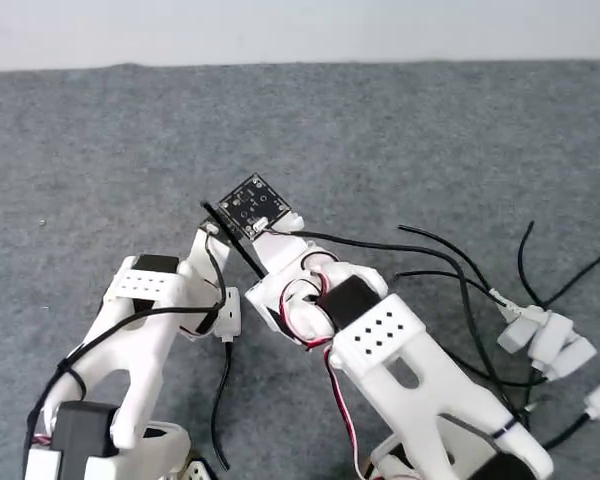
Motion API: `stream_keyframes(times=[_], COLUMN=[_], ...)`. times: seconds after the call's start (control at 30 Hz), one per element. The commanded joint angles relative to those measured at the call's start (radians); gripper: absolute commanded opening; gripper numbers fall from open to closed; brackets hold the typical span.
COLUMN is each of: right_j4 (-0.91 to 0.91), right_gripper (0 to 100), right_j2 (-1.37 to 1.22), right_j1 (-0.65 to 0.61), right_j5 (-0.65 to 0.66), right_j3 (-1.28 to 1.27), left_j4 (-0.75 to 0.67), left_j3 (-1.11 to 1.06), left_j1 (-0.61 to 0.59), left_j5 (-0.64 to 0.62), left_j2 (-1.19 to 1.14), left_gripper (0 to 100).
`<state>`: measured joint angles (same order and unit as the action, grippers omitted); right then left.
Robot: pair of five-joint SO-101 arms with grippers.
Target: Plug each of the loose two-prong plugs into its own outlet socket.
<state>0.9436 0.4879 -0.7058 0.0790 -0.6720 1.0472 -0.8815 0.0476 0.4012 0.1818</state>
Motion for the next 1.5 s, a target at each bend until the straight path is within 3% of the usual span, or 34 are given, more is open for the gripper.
stream_keyframes(times=[0.0, 0.43, 0.6, 0.67, 0.73, 0.87, 0.93, 1.47], right_j4=[-0.019, -0.047, -0.065, -0.094, -0.128, -0.234, -0.274, -0.371], right_gripper=[0.8, 0.8, 0.8, 0.8, 0.8, 0.8, 0.8, 0.8], right_j2=[-0.028, -0.071, -0.07, -0.07, -0.074, -0.087, -0.102, -0.306], right_j1=[-0.002, 0.013, 0.013, 0.016, 0.038, 0.047, 0.035, -0.071], right_j5=[-0.008, -0.04, -0.069, -0.101, -0.166, -0.308, -0.339, -0.338], right_j3=[0.038, 0.066, 0.071, 0.068, 0.066, 0.06, 0.061, 0.173], left_j4=[0.005, -0.103, -0.103, -0.115, -0.169, -0.284, -0.304, -0.308], left_j3=[0.033, -0.254, -0.272, -0.268, -0.251, -0.185, -0.163, -0.157], left_j1=[0.014, 0.071, 0.061, 0.054, -0.017, -0.275, -0.362, -0.407], left_j5=[0.026, 0.049, 0.04, -0.018, -0.133, -0.448, -0.522, -0.528], left_j2=[0.002, 0.402, 0.439, 0.443, 0.445, 0.443, 0.44, 0.436], left_gripper=[1, 1, 1, 1, 1, 1, 1, 1])
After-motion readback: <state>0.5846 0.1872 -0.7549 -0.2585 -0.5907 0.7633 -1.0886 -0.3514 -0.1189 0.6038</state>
